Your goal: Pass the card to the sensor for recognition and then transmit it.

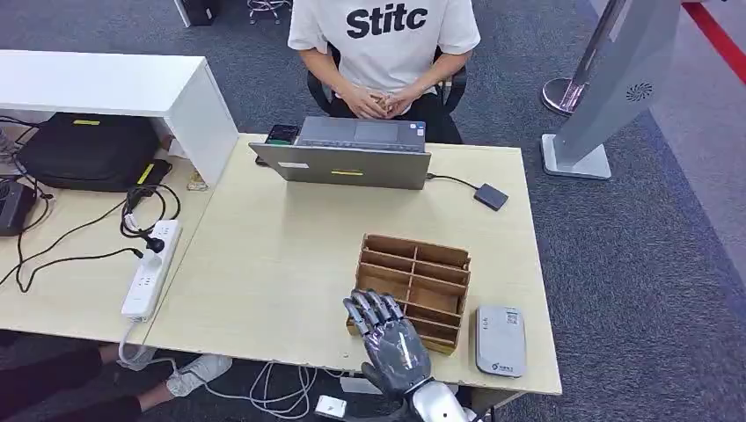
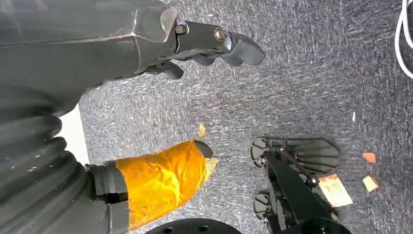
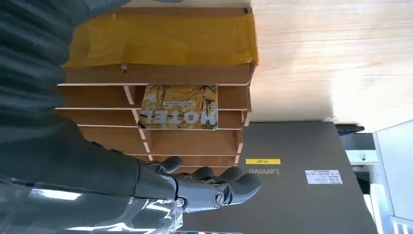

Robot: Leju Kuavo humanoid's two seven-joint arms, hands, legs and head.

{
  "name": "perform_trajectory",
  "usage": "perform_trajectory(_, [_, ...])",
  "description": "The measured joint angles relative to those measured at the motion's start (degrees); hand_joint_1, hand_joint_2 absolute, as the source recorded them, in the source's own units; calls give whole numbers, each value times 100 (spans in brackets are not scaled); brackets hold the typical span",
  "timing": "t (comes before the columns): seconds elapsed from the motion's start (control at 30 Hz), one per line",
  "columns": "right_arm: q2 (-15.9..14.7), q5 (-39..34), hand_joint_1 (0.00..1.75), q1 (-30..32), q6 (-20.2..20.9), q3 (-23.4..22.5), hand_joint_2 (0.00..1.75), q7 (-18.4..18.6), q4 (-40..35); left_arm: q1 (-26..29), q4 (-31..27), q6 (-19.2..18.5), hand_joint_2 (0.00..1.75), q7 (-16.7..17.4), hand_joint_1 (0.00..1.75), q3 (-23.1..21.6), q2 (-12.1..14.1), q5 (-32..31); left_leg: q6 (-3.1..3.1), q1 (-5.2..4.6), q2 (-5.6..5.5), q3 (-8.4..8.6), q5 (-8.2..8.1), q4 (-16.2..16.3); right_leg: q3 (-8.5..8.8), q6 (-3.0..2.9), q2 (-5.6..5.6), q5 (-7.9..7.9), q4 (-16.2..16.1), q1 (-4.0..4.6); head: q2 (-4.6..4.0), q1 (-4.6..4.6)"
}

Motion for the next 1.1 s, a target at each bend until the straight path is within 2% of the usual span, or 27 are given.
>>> perform_trajectory(1.1, [0,4,0,99,4,-527,175,70,-129,0,0,20,175,0,0,0,0,22,0,0,1,1,0,0,0,0,1,0,0,0,0,0])
